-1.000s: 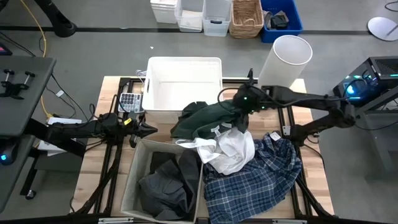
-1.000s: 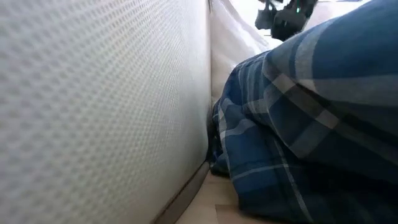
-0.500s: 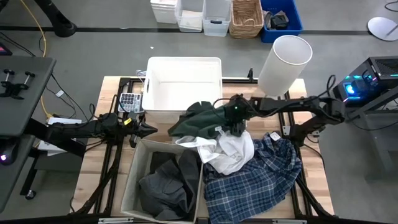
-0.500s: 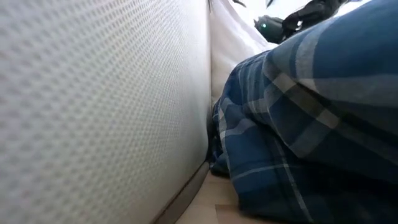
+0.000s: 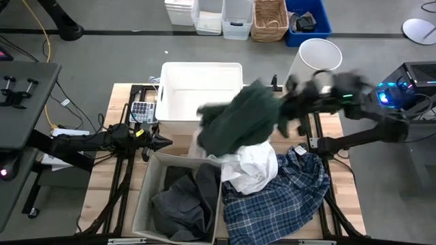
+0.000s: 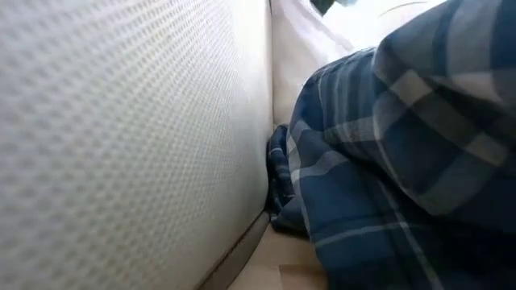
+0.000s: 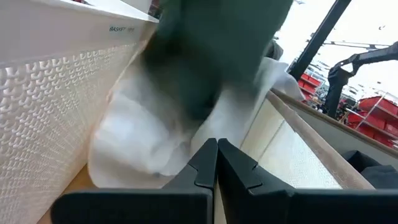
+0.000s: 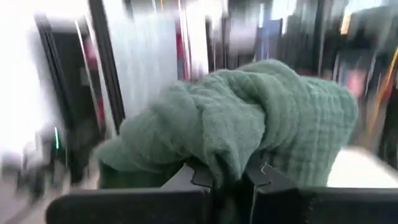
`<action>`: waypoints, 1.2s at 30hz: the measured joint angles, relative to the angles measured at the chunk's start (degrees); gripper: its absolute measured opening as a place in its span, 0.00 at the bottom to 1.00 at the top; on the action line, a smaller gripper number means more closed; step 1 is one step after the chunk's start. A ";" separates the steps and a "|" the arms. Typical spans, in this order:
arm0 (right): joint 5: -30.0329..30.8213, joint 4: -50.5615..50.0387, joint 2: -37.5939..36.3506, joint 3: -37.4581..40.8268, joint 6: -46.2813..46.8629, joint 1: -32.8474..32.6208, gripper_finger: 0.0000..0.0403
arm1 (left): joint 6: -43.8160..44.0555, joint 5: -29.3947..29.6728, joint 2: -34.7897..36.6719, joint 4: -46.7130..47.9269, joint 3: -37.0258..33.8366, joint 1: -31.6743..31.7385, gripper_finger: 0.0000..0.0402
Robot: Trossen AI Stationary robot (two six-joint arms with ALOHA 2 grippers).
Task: Sort clothes
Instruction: Put the green sweater into the laundry organizer
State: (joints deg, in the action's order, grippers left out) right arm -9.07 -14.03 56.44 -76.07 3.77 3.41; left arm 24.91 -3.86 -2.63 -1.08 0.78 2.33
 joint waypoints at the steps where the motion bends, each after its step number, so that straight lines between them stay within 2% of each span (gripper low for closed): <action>1: 2.19 3.59 0.98 -1.82 -0.98 -1.90 0.03 | 0.00 0.01 0.00 0.00 0.00 -0.01 0.00; 5: 3.90 21.12 8.73 -7.71 -5.69 -9.29 0.03 | 0.00 0.01 0.02 0.00 0.00 0.02 0.00; 8: 3.04 28.36 16.99 -12.64 -9.41 -13.92 0.03 | -0.01 0.01 0.01 -0.01 0.00 0.01 0.00; 12: 2.92 32.46 28.67 -20.99 -11.43 -17.32 0.03 | 0.00 0.01 -0.01 0.00 0.00 -0.01 0.00; 16: 2.51 34.54 40.23 -31.72 -9.52 -18.21 0.03 | 0.00 0.01 -0.01 0.00 0.00 -0.01 0.00; 20: -2.98 40.77 52.03 -44.00 -6.96 -18.21 0.03 | 0.00 0.01 0.00 -0.01 0.00 0.01 0.00; 22: -3.38 41.24 56.29 -50.24 -5.15 -18.17 0.03 | 0.00 0.01 0.01 0.00 0.00 0.01 0.00; 26: -3.39 37.13 62.63 -58.76 -1.92 -18.08 0.03 | 0.00 0.01 -0.01 0.00 0.00 0.02 0.00; 28: -2.99 31.76 63.35 -58.22 -1.14 -18.22 0.03 | 0.00 0.01 0.02 -0.02 0.00 0.01 0.00; 32: 2.31 15.13 60.57 -55.19 -1.26 -19.91 0.03 | 0.00 0.01 0.02 -0.02 0.00 -0.01 0.00; 36: 3.65 1.58 56.27 -55.47 -1.28 -21.87 0.03 | 0.00 0.01 0.02 0.00 0.00 -0.01 0.00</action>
State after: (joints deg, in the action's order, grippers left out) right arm -5.42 -12.45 112.71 -131.55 2.49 -18.46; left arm 24.91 -3.86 -2.61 -1.08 0.78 2.33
